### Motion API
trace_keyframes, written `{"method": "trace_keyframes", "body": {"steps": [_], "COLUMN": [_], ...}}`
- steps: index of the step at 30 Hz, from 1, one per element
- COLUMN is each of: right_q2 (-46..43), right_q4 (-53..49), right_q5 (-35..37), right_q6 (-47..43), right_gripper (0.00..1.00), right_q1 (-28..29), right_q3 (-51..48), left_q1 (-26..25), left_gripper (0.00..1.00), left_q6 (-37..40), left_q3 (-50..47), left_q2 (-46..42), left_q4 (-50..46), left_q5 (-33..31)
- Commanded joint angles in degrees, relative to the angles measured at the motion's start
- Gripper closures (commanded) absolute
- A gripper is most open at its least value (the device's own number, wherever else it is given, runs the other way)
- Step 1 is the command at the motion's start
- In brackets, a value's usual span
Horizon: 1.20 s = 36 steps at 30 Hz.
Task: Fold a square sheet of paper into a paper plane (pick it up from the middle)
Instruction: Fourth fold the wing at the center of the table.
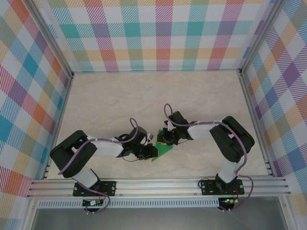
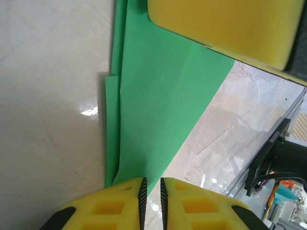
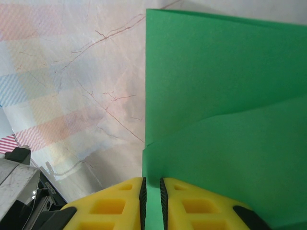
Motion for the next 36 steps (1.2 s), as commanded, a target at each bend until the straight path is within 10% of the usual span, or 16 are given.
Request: {"method": "trace_keyframes", "body": {"steps": [1, 36], "right_q2": [4.58, 5.35], "right_q4": [-8.89, -8.79], "right_q5": [6.43, 6.23], "right_q6": [-1.03, -0.77], "right_gripper": [0.81, 0.8], "right_q1": [-0.17, -0.16], "right_q3": [-3.59, -2.63], "left_q1": [-0.04, 0.03], "left_gripper": [0.81, 0.78], "left_q6": [0.46, 3.83], "left_q3": [-3.97, 3.26], "left_q2": [-0.4, -16.03], "left_q4": [-6.73, -18.66], "left_q5": [-0.84, -5.81]}}
